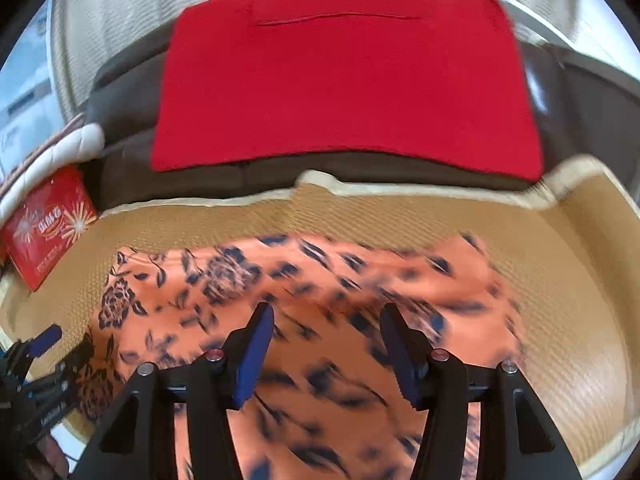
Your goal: Fold small clothes
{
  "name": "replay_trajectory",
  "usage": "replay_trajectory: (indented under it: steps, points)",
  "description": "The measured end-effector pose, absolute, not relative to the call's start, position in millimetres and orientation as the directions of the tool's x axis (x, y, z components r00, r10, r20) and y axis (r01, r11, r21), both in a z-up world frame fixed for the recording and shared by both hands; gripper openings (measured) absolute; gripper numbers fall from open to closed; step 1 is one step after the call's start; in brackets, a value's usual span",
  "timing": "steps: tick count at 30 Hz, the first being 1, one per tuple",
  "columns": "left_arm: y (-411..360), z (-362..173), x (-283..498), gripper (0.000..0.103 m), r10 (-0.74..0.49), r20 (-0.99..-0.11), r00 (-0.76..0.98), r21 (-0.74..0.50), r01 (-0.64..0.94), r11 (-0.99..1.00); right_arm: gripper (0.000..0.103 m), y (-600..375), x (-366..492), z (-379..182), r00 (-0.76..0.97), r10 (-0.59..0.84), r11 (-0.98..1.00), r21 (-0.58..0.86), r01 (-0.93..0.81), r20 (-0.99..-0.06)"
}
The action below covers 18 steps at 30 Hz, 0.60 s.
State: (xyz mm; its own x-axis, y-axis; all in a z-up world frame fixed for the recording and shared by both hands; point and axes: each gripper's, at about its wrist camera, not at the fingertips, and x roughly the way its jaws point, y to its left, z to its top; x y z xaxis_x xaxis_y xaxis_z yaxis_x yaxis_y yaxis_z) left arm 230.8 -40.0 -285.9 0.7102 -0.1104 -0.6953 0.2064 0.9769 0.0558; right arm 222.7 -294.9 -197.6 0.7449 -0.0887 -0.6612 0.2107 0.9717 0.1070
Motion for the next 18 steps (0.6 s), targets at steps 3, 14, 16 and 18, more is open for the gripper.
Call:
replay_trajectory:
  steps: [3, 14, 16, 18]
  points:
    - [-50.9, -285.6, 225.4, 0.077, -0.12, -0.698, 0.706, 0.06, 0.224, 0.973, 0.059, -312.6, 204.4, -210.4, 0.713, -0.094, 0.966, 0.111, 0.235, -0.695]
    - [-83.0, -319.8, 228.9, 0.088, -0.077, -0.831, 0.551, 0.062, 0.23, 0.971, 0.059, -344.5, 192.1, -250.8, 0.63, 0.002, 0.941, 0.215, 0.262, -0.777]
    - [-81.0, -315.0, 228.7, 0.088, -0.08, -0.815, 0.573, 0.069, 0.233, 0.97, 0.059, -354.2, 192.0, -245.5, 0.656, -0.01, 0.93, 0.235, 0.284, -0.755]
    - [-76.0, -309.7, 230.9, 0.088, -0.066, -0.801, 0.596, 0.081, 0.216, 0.973, 0.059, -367.2, 198.6, -245.3, 0.659, -0.011, 0.918, 0.254, 0.306, -0.752]
